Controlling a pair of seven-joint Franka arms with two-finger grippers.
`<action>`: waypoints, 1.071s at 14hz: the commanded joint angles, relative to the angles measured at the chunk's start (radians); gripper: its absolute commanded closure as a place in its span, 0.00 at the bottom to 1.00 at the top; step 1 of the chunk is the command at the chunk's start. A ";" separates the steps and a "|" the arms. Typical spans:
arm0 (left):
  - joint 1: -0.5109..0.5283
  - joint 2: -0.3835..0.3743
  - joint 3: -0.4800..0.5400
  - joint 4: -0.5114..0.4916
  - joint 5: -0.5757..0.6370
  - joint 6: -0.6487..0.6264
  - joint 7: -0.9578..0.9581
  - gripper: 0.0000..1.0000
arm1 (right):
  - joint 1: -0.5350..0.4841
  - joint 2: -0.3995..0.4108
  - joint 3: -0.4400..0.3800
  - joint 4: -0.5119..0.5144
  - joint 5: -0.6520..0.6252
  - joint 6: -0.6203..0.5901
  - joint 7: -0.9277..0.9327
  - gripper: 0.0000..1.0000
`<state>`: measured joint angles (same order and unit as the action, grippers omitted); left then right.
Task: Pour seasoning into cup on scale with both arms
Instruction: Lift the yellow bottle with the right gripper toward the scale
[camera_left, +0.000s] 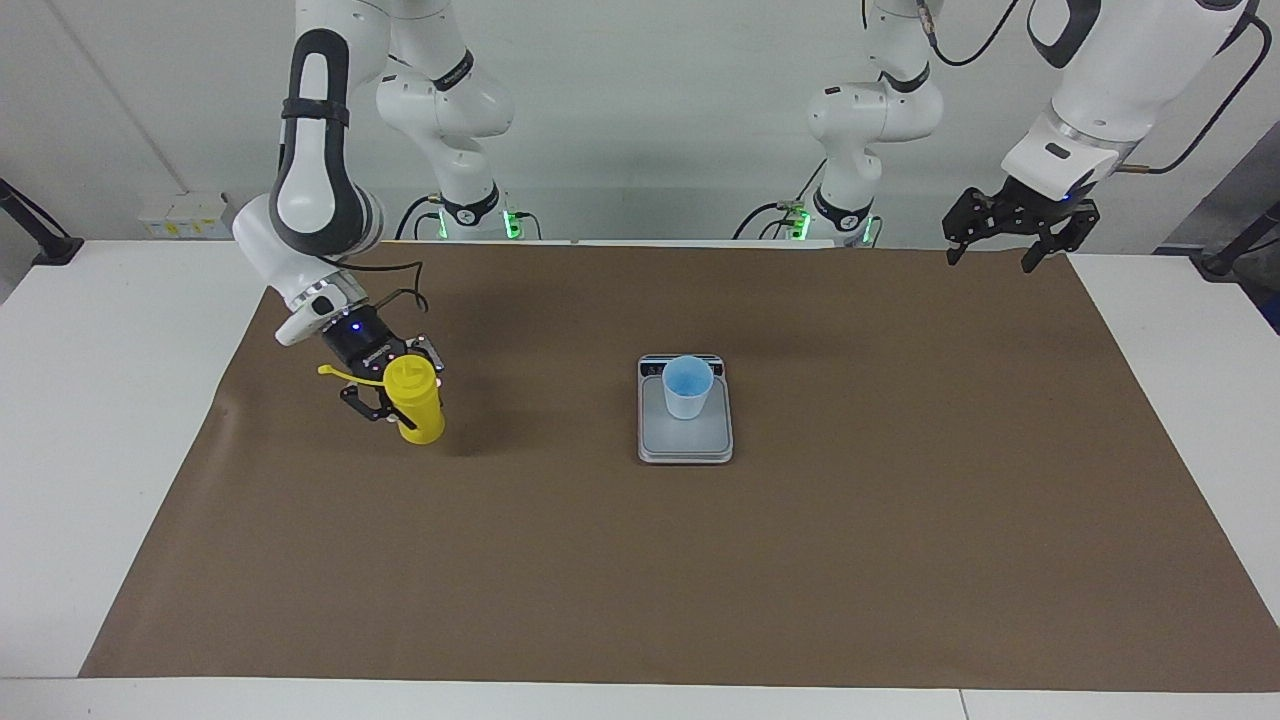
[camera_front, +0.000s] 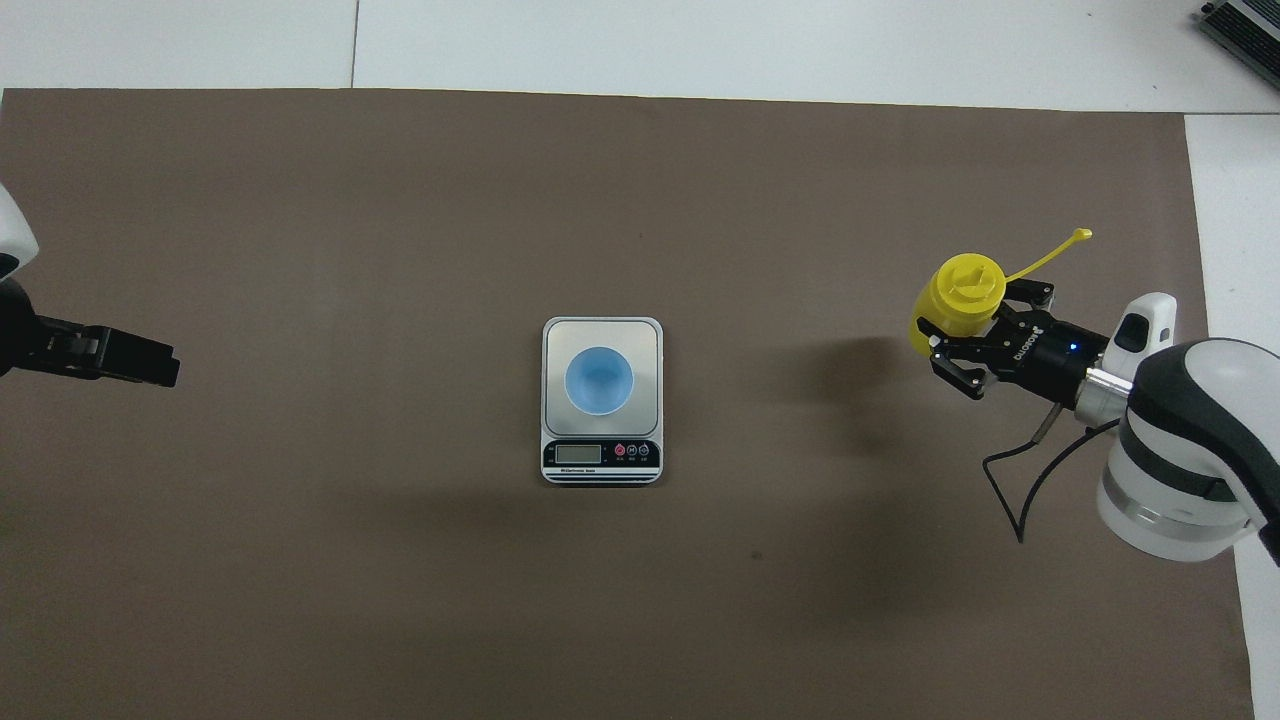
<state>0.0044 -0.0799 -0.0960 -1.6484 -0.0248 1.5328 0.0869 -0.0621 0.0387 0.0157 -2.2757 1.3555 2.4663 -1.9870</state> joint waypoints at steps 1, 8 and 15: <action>0.009 -0.014 -0.008 -0.019 0.013 0.015 -0.010 0.00 | 0.060 -0.019 0.006 0.013 -0.082 0.077 0.112 1.00; 0.023 -0.015 -0.007 -0.021 0.013 0.007 -0.009 0.00 | 0.244 0.007 0.006 0.054 -0.298 0.278 0.367 1.00; 0.035 -0.014 -0.008 -0.019 0.013 0.007 -0.007 0.00 | 0.354 0.056 0.003 0.148 -0.458 0.321 0.626 1.00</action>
<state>0.0300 -0.0798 -0.0943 -1.6502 -0.0248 1.5326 0.0867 0.3023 0.0672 0.0211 -2.1947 0.9814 2.8170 -1.4505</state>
